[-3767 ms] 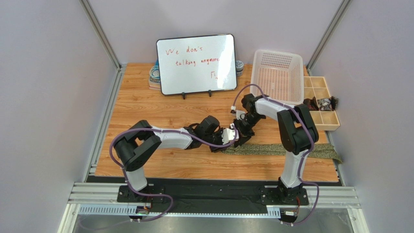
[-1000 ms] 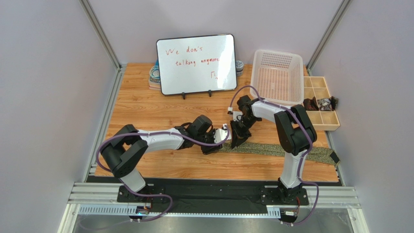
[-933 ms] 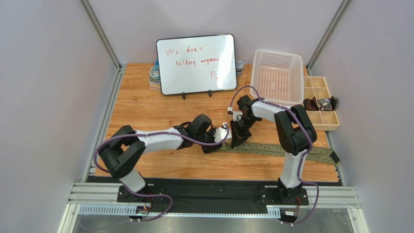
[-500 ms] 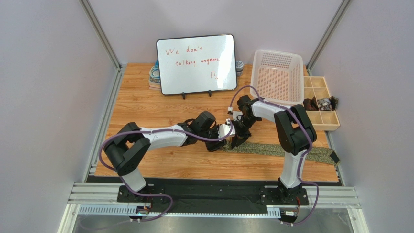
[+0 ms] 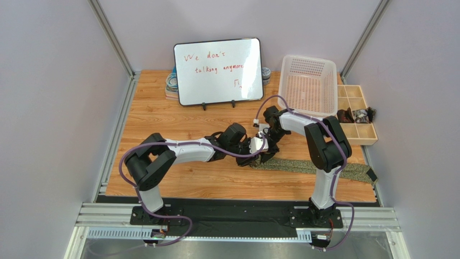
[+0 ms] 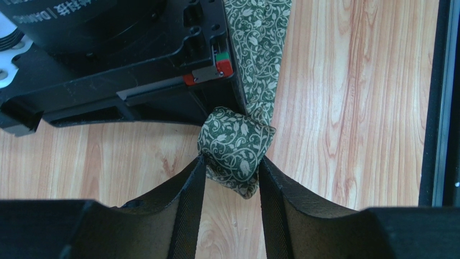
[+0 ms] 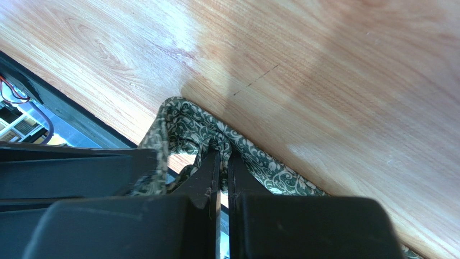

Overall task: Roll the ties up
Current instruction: Roll the tie at the center of the board.

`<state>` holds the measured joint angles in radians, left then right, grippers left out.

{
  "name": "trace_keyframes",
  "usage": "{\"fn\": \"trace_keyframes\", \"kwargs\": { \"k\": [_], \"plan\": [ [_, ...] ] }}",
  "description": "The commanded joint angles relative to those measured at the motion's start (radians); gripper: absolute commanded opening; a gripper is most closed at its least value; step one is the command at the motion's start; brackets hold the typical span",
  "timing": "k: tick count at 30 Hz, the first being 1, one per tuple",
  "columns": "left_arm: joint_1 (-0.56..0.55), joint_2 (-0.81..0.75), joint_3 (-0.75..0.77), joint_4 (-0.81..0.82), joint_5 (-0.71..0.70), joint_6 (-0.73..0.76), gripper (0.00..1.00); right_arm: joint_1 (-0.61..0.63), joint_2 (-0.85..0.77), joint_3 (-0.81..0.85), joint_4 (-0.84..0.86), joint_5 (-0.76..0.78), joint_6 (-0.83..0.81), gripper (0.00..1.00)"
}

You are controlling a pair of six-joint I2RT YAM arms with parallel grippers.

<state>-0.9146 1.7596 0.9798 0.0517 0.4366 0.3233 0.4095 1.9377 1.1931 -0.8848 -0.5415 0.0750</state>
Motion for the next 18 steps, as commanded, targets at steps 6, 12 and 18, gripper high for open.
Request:
{"fn": "trace_keyframes", "kwargs": {
  "k": [6,12,18],
  "plan": [
    [-0.044,0.090,0.050,0.089,-0.016,-0.036,0.46,0.011,0.060,-0.024,0.092,0.081,-0.011,0.00],
    [-0.058,0.153,0.017,0.050,-0.111,0.008,0.43,0.008,0.034,-0.018,0.083,0.040,-0.014,0.00],
    [-0.058,0.176,0.005,-0.010,-0.159,0.029,0.37,0.008,0.027,-0.007,0.064,-0.003,-0.020,0.03]
  ]
}}
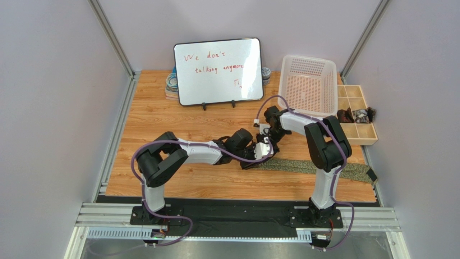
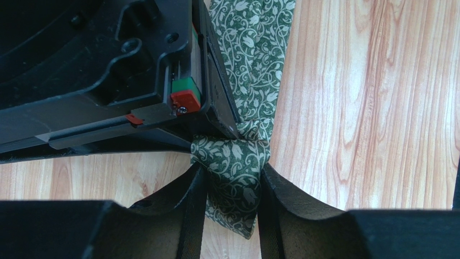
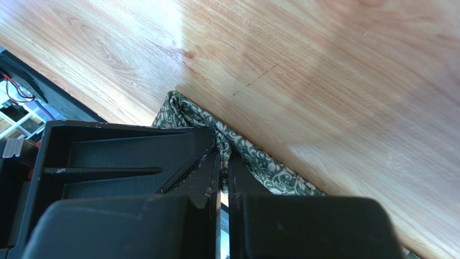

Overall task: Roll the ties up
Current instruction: Roll the tie at the center of the board.

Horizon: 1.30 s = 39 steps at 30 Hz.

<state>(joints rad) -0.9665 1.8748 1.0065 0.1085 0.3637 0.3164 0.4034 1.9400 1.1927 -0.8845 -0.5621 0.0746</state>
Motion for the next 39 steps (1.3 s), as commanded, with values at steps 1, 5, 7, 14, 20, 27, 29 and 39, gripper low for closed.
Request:
{"fn": "trace_keyframes", "kwargs": {
  "k": [1,5,7,14,20,27,29,39],
  "plan": [
    [-0.006,0.064,-0.023,-0.079,-0.089,0.042,0.35,0.011,0.024,-0.002,0.058,0.013,-0.021,0.08],
    [-0.006,0.061,-0.035,-0.104,-0.095,0.052,0.33,-0.023,-0.001,0.024,-0.004,-0.024,-0.041,0.19],
    [-0.006,0.058,-0.045,-0.104,-0.089,0.055,0.32,-0.044,-0.016,0.044,-0.045,-0.041,-0.050,0.24],
    [-0.005,0.060,-0.054,-0.104,-0.083,0.055,0.31,-0.092,-0.079,0.062,-0.148,-0.076,-0.072,0.36],
    [-0.005,0.058,-0.048,-0.133,-0.072,0.052,0.31,-0.101,-0.102,0.031,-0.104,-0.137,-0.036,0.48],
    [0.005,0.052,-0.046,-0.142,-0.066,0.040,0.31,-0.087,-0.089,0.007,-0.039,-0.188,-0.009,0.49],
    [0.006,0.050,-0.045,-0.142,-0.060,0.039,0.31,-0.069,-0.079,0.004,-0.027,-0.188,-0.004,0.49],
    [0.017,0.021,-0.046,-0.153,-0.037,0.056,0.32,-0.054,-0.013,-0.004,-0.005,-0.027,-0.055,0.15]
  ]
}}
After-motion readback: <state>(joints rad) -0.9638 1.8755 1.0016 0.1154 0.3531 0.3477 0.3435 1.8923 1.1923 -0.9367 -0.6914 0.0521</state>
